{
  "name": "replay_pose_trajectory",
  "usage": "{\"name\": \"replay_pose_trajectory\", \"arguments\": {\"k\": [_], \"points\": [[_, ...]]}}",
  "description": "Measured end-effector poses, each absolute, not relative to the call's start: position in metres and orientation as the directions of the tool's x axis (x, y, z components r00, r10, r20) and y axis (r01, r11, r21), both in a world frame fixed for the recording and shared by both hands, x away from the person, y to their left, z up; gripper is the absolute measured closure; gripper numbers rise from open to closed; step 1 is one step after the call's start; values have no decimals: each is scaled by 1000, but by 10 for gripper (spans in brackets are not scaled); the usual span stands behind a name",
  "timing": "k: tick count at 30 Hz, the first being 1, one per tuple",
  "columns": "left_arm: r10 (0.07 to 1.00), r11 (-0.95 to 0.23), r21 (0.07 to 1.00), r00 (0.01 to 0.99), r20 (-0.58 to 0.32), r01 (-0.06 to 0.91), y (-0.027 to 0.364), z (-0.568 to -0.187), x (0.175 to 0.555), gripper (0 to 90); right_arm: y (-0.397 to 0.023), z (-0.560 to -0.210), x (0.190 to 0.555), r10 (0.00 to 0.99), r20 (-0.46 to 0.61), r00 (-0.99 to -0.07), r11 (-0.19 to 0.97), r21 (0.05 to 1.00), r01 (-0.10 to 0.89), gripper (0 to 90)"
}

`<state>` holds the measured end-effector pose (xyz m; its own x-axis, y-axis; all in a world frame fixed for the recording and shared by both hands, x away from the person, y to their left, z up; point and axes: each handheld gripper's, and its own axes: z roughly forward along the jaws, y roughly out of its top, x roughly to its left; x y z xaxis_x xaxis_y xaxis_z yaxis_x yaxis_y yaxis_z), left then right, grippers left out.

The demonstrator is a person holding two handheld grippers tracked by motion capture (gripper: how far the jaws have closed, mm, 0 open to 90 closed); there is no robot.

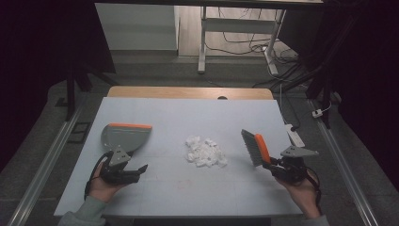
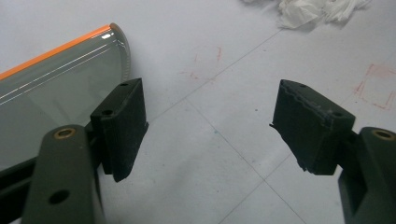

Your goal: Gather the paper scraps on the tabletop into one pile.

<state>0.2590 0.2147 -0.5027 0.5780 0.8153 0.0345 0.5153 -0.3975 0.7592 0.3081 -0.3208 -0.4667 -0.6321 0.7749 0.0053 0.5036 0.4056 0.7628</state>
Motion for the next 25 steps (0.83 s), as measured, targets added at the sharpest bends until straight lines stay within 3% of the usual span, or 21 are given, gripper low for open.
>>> {"name": "replay_pose_trajectory", "arguments": {"k": [25], "points": [[814, -392, 762, 580, 26, 516, 215, -502, 259, 270, -319, -465, 306, 769, -2, -639, 403, 777, 483, 706]]}}
